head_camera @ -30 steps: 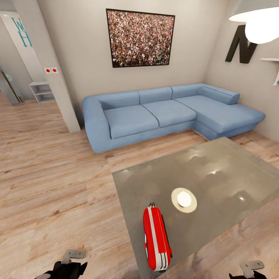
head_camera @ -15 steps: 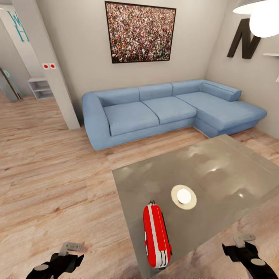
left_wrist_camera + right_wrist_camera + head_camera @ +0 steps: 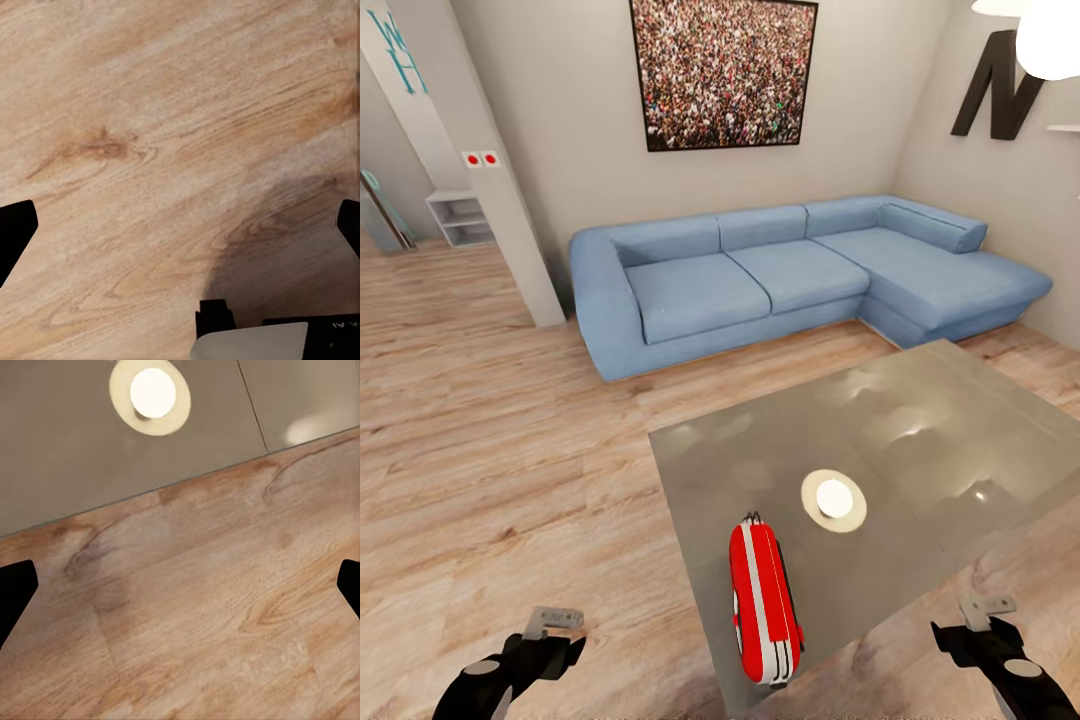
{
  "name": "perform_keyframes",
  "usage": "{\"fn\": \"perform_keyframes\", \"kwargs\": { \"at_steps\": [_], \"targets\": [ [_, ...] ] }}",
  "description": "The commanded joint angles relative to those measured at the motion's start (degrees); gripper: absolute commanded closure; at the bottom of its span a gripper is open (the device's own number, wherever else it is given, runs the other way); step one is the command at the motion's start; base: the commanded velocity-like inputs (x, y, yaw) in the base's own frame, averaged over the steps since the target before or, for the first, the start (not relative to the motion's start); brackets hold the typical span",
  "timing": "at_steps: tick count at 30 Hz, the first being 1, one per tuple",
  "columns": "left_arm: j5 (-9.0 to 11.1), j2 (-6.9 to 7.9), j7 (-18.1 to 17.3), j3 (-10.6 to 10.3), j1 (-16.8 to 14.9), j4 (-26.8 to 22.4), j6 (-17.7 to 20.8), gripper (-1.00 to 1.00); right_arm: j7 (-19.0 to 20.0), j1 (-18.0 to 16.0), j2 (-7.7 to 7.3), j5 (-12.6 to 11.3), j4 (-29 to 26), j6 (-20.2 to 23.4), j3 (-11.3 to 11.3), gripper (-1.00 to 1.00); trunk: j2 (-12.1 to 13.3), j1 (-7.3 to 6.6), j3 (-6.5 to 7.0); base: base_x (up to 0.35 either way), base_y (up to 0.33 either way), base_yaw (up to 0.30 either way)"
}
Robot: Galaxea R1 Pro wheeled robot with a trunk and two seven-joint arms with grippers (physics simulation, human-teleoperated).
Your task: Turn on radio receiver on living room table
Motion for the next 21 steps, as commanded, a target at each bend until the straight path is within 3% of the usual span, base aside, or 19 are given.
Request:
{"fn": "perform_keyframes", "kwargs": {
  "at_steps": [1,11,12,16,21],
  "targets": [
    [0.0,-0.21,-0.01,-0.01,0.0,-0.08,-0.02,-1.0,0.02,0.0,0.0,0.0,-0.18,-0.02,0.0,-1.0,0.0,0.0,-0.1,0.0,0.0,0.0],
    [-0.32,-4.43,0.05,-0.1,-1.32,0.07,-0.09,-1.0,0.26,0.04,0.07,-0.06,-3.16,0.22,0.0,-1.0,0.0,0.0,-1.04,0.0,0.0,0.0],
    [-1.08,-5.52,0.05,-0.17,-1.56,0.27,-0.09,-1.0,0.27,0.03,0.07,-0.07,-3.29,0.24,0.0,-1.0,0.0,0.0,-1.13,0.0,0.0,0.0],
    [-2.92,-6.0,0.05,-0.2,-1.66,0.53,-0.62,-1.0,0.27,0.03,0.08,-0.06,-3.34,0.26,0.0,-1.0,0.0,0.0,-1.51,0.0,0.0,0.0],
    [-3.45,-6.1,0.1,-0.18,-1.68,0.73,-0.89,-1.0,0.27,0.01,0.12,-0.02,-3.38,0.3,0.0,-1.0,0.0,0.0,-1.98,0.0,0.0,0.0]
  ]
}}
